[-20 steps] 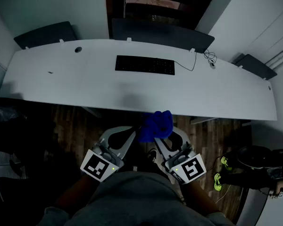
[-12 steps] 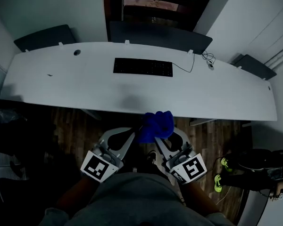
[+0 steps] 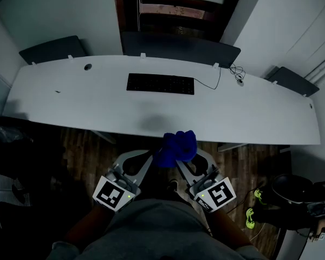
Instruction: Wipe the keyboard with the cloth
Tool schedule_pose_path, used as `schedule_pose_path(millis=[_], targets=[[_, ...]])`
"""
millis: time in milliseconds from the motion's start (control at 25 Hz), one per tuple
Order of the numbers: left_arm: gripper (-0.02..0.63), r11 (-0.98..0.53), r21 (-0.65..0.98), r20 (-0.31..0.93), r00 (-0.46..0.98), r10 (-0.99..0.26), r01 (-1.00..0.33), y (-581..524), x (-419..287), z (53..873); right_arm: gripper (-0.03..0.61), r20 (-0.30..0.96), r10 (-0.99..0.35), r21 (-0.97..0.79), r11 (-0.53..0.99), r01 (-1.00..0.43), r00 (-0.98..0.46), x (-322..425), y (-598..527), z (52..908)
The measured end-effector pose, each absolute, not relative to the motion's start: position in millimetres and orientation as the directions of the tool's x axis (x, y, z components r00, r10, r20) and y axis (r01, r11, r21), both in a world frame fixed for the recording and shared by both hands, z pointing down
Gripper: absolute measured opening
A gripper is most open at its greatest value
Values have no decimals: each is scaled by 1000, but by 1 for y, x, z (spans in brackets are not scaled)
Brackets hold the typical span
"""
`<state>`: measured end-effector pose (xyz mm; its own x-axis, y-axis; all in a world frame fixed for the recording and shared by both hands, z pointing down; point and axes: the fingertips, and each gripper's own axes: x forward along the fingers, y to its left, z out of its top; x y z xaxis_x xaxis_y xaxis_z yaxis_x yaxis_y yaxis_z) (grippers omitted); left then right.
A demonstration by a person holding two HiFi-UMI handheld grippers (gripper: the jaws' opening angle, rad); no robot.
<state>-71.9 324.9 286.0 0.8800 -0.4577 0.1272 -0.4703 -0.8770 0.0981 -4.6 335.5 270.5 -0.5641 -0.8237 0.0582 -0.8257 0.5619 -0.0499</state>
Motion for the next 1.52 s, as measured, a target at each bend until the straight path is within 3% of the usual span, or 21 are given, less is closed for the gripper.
schedule_pose_path(millis=[760, 1520], targets=[[8, -813, 58, 144, 811, -567, -579, 317, -25, 292, 121, 35, -766, -50, 640, -767, -642, 51, 323, 278], [8, -868, 73, 99, 870, -484, -491, 179, -59, 303, 121, 97, -796, -31, 597, -801, -597, 2, 190, 293]])
